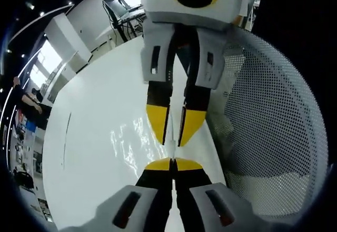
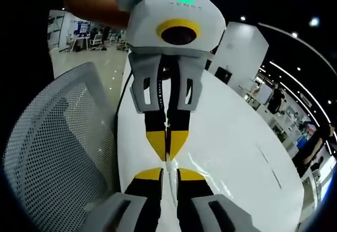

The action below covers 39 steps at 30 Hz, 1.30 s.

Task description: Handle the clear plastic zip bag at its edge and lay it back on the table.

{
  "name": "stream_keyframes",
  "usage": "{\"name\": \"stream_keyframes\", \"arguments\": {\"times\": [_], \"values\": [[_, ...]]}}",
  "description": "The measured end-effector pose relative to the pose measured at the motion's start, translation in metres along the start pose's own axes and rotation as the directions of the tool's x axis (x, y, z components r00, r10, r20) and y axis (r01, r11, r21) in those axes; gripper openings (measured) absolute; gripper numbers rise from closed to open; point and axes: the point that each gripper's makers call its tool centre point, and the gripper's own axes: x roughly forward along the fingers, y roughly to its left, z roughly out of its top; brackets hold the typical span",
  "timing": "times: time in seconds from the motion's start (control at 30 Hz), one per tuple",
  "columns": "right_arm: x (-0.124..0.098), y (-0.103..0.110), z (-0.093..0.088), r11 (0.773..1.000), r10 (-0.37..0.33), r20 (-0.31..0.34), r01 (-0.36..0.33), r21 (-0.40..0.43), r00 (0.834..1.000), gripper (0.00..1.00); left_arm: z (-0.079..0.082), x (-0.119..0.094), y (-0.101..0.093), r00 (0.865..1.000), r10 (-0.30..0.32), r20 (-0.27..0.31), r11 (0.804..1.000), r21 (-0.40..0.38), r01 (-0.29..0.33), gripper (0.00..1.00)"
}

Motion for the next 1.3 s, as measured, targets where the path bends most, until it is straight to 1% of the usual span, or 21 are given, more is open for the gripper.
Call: {"name": "stream_keyframes", "arguments": {"times": [0.1,0.27,0.33,0.4,0.5,0.73,0.87,1.13,1.3], "values": [[0.0011,0.0008,-0.0027,1.000,0.007,-0.017,-0.007,-0.012,1.000,0.00,0.0012,0.0002,0.0008,1.000,0.001,0.004,1.000,0.001,-0.001,0.00],[0.0008,0.0001,-0.0030,1.000,0.008,-0.022,-0.008,-0.014,1.000,0.00,0.0009,0.0015,-0.0002,1.000,-0.006,0.005,1.000,0.000,0.006,0.00],[0.0004,0.0000,-0.0033,1.000,0.009,-0.024,-0.009,-0.017,1.000,0.00,0.0022,0.0018,0.0018,1.000,0.007,0.014,1.000,0.030,-0.007,0.00],[-0.0008,-0.0007,-0.0012,1.000,0.007,-0.012,-0.008,-0.009,1.000,0.00,0.0029,0.0014,0.0006,1.000,-0.002,0.016,1.000,0.018,0.002,0.00],[-0.0013,-0.0011,0.0002,1.000,0.007,-0.013,-0.007,-0.011,1.000,0.00,0.0015,0.0037,0.0008,1.000,0.004,0.005,0.999,0.036,-0.004,0.00],[0.0002,0.0003,-0.0019,1.000,0.004,-0.025,-0.005,-0.013,1.000,0.00,0.0029,0.0054,0.0000,1.000,0.010,-0.011,0.999,0.051,-0.009,0.00],[0.0015,0.0022,-0.0004,1.000,0.010,-0.020,-0.010,-0.009,1.000,0.05,0.0050,0.0058,-0.0010,1.000,0.006,-0.009,0.999,0.043,-0.006,0.00],[0.0041,0.0020,0.0019,1.000,0.006,-0.022,-0.007,-0.026,1.000,0.01,0.0042,0.0065,-0.0024,1.000,0.001,-0.018,0.999,0.045,0.000,0.00],[0.0039,0.0024,0.0012,1.000,0.005,-0.023,-0.005,-0.016,1.000,0.00,0.0021,0.0071,-0.0028,1.000,-0.001,-0.022,0.999,0.042,0.002,0.00]]}}
